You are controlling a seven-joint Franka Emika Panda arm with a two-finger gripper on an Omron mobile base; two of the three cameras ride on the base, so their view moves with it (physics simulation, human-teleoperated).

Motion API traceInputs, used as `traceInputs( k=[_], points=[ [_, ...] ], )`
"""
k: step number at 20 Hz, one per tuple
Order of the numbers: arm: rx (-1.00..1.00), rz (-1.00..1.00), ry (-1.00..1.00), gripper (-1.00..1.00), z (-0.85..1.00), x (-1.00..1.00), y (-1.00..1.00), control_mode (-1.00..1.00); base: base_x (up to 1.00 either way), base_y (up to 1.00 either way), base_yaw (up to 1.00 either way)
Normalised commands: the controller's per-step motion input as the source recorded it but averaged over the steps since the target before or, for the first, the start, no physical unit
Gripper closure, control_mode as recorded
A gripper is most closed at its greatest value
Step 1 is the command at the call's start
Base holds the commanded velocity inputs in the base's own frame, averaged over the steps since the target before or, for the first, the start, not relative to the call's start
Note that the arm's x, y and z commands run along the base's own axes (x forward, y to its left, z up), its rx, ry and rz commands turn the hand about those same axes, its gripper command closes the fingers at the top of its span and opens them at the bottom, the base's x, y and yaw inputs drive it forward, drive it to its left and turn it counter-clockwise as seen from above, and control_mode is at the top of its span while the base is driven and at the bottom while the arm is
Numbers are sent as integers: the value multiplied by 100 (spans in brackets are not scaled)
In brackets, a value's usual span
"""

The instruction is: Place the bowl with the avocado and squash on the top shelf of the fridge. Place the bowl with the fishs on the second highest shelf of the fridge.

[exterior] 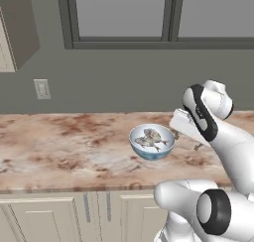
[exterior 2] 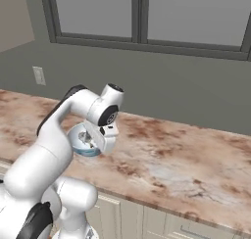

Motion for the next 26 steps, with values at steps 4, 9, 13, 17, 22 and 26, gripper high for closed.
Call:
traceInputs(
  k=[4, 9, 13, 17, 22, 26],
  points=[
    [0, 14, 0, -100, -44, 29, 11, -100, 0, 0, 0],
    [0, 7, 0, -100, -18, 40, 6, -100, 0, 0, 0],
    [0, 5, 0, -100, -31, 37, 3, -100, 0, 0, 0],
    [0, 5, 0, -100, -40, 33, 0, -100, 0, 0, 0],
    [0, 2, -4, -100, -34, 31, 0, -100, 0, 0, 0],
    [0, 0, -2, -100, -25, 41, 0, -100, 0, 0, 0]
  ],
)
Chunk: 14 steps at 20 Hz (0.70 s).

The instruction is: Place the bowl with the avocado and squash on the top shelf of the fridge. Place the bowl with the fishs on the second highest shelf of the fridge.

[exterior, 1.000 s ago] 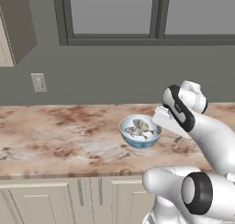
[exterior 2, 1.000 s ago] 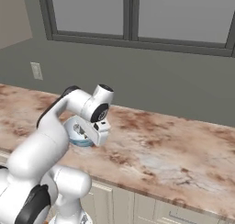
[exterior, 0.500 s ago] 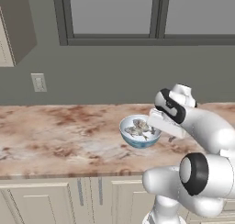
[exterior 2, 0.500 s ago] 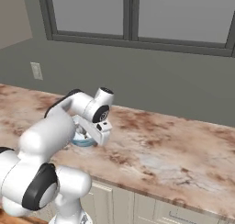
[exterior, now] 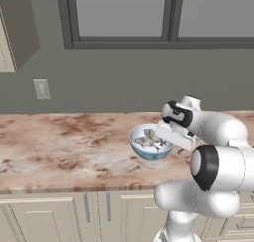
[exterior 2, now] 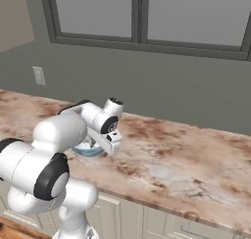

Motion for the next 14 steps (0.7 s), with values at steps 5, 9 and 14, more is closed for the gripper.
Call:
traceInputs(
  k=[5, 9, 14],
  points=[
    [-1, 0, -4, -100, -34, 32, 0, -100, 0, 0, 0],
    [-4, 0, 0, 100, -37, 7, 6, -100, 0, 0, 0],
    [0, 0, 0, 100, -4, 0, 6, -100, 0, 0, 0]
  ],
)
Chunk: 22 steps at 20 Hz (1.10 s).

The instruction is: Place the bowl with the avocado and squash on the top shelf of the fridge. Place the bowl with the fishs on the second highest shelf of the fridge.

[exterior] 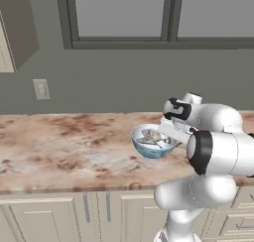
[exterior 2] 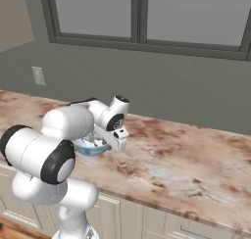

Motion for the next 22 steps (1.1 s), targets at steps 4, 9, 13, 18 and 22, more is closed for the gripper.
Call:
traceInputs(
  k=[4, 9, 13, 18, 22],
  points=[
    [0, 0, 0, 100, 1, -4, 3, -100, 0, 0, 0],
    [-2, -1, -9, 100, 27, -34, 9, -100, 0, 0, 0],
    [-9, -5, -20, 100, 66, -67, 17, -100, 0, 0, 0],
    [-5, -14, -22, 100, 78, -84, 3, -100, 0, 0, 0],
    [0, -20, -17, 100, 70, -76, 0, -100, 0, 0, 0]
  ],
)
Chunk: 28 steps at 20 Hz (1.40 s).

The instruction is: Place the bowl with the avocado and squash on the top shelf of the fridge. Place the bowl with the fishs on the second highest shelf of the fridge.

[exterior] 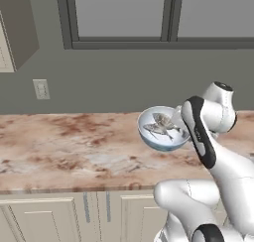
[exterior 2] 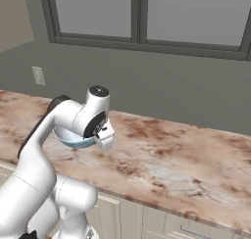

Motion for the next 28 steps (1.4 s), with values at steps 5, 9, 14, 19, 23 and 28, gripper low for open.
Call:
traceInputs(
  k=[5, 9, 14, 19, 23, 28],
  points=[
    [-1, -17, -19, 100, 21, -60, 0, 100, -20, -3, -4],
    [0, 0, 0, 100, 0, 0, 0, 100, -84, -1, -53],
    [0, 0, 0, 100, 0, 0, 0, 100, -49, -1, -68],
    [0, 0, 0, 100, 0, 0, 0, 100, -5, -48, -64],
    [0, 0, 0, 100, 0, 0, 0, 100, 0, -91, -60],
    [0, 0, 0, 100, 0, 0, 0, 100, 1, -100, -56]
  ],
)
